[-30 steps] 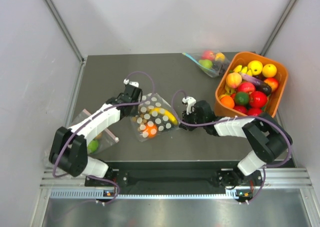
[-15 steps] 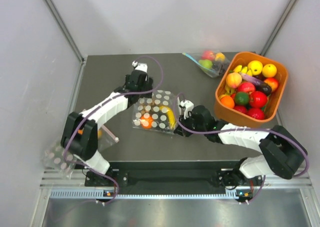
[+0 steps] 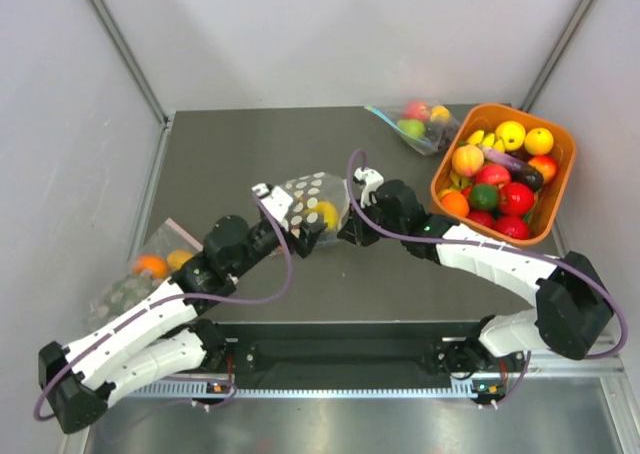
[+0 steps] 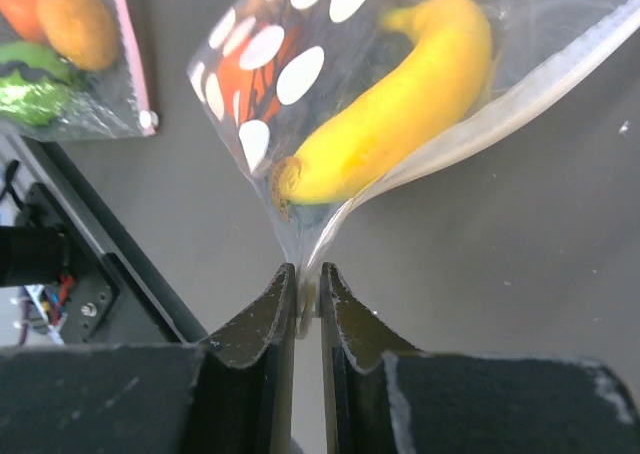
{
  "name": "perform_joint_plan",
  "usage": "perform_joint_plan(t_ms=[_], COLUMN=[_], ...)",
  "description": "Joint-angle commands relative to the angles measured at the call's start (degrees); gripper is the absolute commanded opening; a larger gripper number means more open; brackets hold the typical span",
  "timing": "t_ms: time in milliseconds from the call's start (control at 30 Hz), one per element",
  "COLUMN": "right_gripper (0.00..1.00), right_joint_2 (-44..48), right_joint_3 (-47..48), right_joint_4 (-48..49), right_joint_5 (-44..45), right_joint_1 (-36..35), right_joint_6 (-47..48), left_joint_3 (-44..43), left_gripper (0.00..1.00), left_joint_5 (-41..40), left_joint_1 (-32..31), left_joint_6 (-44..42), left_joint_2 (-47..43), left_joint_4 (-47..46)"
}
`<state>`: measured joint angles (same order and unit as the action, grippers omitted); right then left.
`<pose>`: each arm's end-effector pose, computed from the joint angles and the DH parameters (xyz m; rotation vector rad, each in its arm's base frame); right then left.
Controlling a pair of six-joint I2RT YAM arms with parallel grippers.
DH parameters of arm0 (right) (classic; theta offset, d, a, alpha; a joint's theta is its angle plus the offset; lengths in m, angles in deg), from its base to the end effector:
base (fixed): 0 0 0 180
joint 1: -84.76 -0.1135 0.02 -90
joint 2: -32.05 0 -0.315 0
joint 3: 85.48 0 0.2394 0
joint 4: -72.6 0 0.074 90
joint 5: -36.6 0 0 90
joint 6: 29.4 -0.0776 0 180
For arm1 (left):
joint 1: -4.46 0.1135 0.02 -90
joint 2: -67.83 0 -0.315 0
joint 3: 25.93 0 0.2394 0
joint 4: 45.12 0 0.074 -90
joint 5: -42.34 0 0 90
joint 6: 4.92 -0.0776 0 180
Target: Open the zip-top bag and remove the fake food
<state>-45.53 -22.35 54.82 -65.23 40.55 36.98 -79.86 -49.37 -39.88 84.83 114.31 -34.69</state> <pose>0.2118 0.2282 0.2814 -0.5305 2.1983 0.8891 0.1388 -0.1324 0.3651 0.6053 1.5380 -0.5660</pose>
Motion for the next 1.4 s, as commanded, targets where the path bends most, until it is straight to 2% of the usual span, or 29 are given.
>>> perform_joint_plan(t_ms=[0, 267, 333, 467, 700, 833, 867, 933, 967, 1067, 1100, 1167, 1233, 1367], right_gripper=[0.07, 0.07, 0.07, 0.07, 0.08, 0.09, 0.12, 0.17, 0.26, 0.45, 0.57, 0.67, 0.70, 0.71], right_joint_2=[0.76, 1.47, 1.73, 2.52, 4.36, 5.24, 5.42, 6.04, 6.39, 8.84, 10.94, 13.41, 17.36, 23.16], right_joint_3=[5.25, 8.77, 8.77, 8.07, 7.63, 7.63, 7.63, 7.72, 7.63, 7.72, 7.98, 7.98, 7.28, 3.16], right_joint_4=[-2.27, -3.15, -3.15, -2.45, -2.27, -3.23, -3.32, -4.11, -5.07, -7.88, -8.68, -10.70, -10.97, -10.45], right_joint_5=[0.06, -1.61, -2.05, -3.10, -4.16, -4.16, -4.07, -3.02, -2.15, 1.89, 4.69, 8.48, 13.31, 15.61], right_joint_1=[0.00, 0.00, 0.08, 0.08, 0.08, 0.08, 0.08, 0.08, 0.08, 0.70, 1.05, 1.14, 1.05, -0.69], right_joint_6=[-1.69, -4.16, -4.59, -5.56, -6.79, -6.44, -6.36, -5.57, -5.30, -2.85, -0.66, 2.07, 7.60, 15.77], left_joint_3=[2.77, 4.17, 4.61, 5.14, 5.41, 5.93, 6.45, 6.90, 7.33, 7.69, 7.69, 7.25, 6.29, 2.43], left_gripper=[0.84, 0.79, 0.79, 0.80, 0.79, 0.52, 0.38, 0.25, 0.13, 0.00, 0.00, 0.00, 0.00, 0.00], left_joint_5=[-3.37, -11.99, -13.48, -21.73, -25.27, -26.06, -26.06, -25.88, -25.71, -25.27, -25.09, -24.13, -22.55, -15.89], left_joint_1=[-5.05, -11.99, -12.61, -14.72, -15.43, -15.43, -15.43, -15.52, -15.43, -15.43, -15.52, -15.52, -15.43, -15.43], left_joint_6=[-3.88, -6.07, -7.04, -9.24, -10.30, -10.12, -10.21, -10.21, -10.29, -10.38, -10.21, -9.25, -8.37, -4.60], left_joint_2=[1.16, 6.87, 7.92, 10.73, 16.70, 18.03, 18.03, 17.60, 17.33, 15.84, 14.79, 13.47, 11.36, 8.37], left_joint_4=[-0.58, -2.24, -3.48, -6.29, -9.90, -11.30, -11.57, -12.01, -12.01, -10.87, -10.26, -7.63, -5.78, -0.51])
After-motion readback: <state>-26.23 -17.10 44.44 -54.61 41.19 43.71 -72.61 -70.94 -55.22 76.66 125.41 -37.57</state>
